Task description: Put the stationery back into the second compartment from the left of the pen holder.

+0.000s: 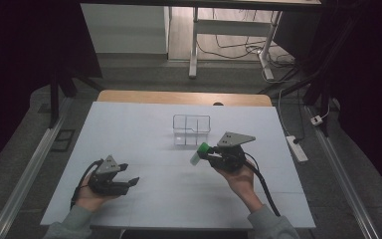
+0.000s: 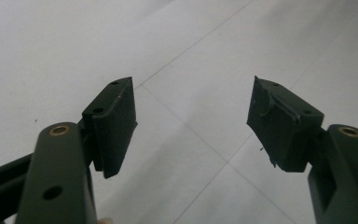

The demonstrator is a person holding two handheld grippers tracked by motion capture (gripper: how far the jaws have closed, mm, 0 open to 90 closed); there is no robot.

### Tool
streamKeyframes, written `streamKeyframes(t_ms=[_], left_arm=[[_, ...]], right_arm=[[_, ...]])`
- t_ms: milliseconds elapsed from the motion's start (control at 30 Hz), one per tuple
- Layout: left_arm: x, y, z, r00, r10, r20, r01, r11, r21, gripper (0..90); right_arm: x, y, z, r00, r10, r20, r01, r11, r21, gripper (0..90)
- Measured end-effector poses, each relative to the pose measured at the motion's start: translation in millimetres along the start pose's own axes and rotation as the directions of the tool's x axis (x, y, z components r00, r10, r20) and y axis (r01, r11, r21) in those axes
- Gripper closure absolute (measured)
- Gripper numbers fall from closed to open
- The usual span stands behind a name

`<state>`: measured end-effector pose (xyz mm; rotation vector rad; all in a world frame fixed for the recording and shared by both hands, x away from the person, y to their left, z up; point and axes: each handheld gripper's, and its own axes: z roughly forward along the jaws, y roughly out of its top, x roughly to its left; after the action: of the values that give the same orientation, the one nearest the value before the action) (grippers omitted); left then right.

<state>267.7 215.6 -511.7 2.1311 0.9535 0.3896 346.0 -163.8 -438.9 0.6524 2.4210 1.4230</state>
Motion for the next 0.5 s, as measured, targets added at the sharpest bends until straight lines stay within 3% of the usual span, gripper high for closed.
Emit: streamKeyframes(t_ms=[333,500], left_arm=[[6.9,-4.5,1.2,1.0,-0.006,-0.007,0.006,0.9999,0.015,31.5],[9.3,-6.1,0.8,0.9999,-0.012,-0.009,0.012,0.9998,0.013,31.5]], right_arm=[[-11.5,14.1,-3.3,0.9994,0.007,0.034,-0.005,0.999,-0.047,73.3],[-21.0,25.2,-2.2,0.9982,0.037,0.048,-0.034,0.998,-0.06,73.5]])
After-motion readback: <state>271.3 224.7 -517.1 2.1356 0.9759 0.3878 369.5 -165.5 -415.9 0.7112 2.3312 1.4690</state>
